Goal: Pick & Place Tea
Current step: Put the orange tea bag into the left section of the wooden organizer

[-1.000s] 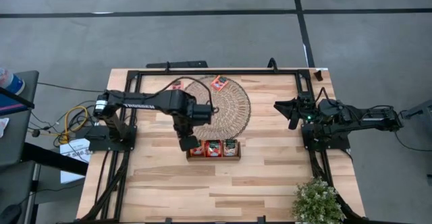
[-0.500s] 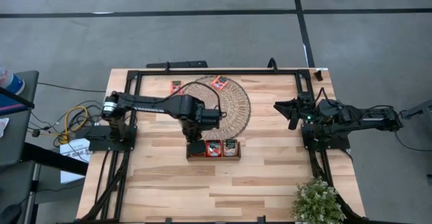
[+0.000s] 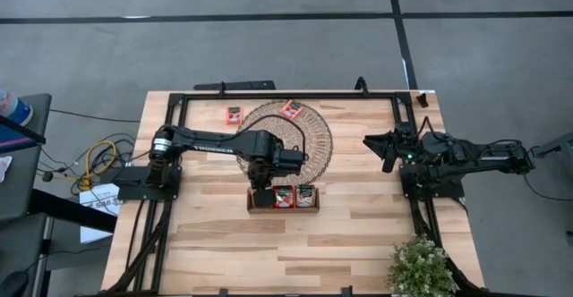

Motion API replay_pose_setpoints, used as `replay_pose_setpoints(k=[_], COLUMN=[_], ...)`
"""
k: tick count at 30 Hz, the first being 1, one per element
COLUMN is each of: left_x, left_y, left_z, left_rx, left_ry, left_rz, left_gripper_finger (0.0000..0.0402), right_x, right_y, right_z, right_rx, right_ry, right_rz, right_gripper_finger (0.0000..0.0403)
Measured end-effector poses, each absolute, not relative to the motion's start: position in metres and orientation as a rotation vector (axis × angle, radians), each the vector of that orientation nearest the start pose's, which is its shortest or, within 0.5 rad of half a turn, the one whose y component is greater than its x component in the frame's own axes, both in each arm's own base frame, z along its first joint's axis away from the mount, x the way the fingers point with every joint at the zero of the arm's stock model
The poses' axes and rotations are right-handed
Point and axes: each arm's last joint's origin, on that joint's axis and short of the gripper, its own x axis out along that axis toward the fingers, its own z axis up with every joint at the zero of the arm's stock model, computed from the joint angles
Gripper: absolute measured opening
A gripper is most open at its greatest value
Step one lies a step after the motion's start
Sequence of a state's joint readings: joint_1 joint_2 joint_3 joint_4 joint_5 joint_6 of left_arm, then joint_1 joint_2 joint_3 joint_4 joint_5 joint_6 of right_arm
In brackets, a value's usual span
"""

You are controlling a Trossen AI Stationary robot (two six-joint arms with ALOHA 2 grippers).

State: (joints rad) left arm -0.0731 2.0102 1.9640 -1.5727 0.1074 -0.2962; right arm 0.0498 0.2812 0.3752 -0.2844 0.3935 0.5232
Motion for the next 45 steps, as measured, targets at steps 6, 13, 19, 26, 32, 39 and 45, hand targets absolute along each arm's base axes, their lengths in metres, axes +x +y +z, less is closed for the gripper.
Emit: replay_pose_setpoints(k=[6, 13, 19, 26, 32, 39, 45], left_x=[0.374, 0.375, 0.375, 0.374, 0.377, 0.375, 0.374], left_y=[-0.032, -0.033, -0.033, -0.033, -0.033, -0.033, -0.033], left_z=[0.295, 0.293, 0.292, 0.274, 0.264, 0.255, 0.247], left_rx=[-0.224, -0.185, -0.172, -0.158, -0.155, -0.143, -0.138], left_ry=[1.626, 1.627, 1.630, 1.673, 1.643, 1.677, 1.680], left_rz=[0.081, 0.053, 0.041, 0.036, 0.026, 0.021, 0.015], left_gripper_finger=[0.0000, 0.0000, 0.0000, 0.0000, 0.0000, 0.0000, 0.0000], right_x=[0.098, 0.098, 0.098, 0.098, 0.098, 0.098, 0.098], right_y=[-0.006, -0.006, -0.006, -0.006, -0.006, -0.006, -0.006], right_z=[0.242, 0.242, 0.242, 0.242, 0.242, 0.242, 0.242], right_rx=[0.475, 0.475, 0.475, 0.475, 0.475, 0.475, 0.475], right_ry=[0.093, 0.093, 0.093, 0.092, 0.092, 0.092, 0.092], right_rz=[-0.383, -0.383, -0.383, -0.383, -0.383, -0.383, -0.383], right_gripper_finger=[0.0098, 0.0098, 0.0098, 0.0098, 0.0098, 0.0098, 0.0098])
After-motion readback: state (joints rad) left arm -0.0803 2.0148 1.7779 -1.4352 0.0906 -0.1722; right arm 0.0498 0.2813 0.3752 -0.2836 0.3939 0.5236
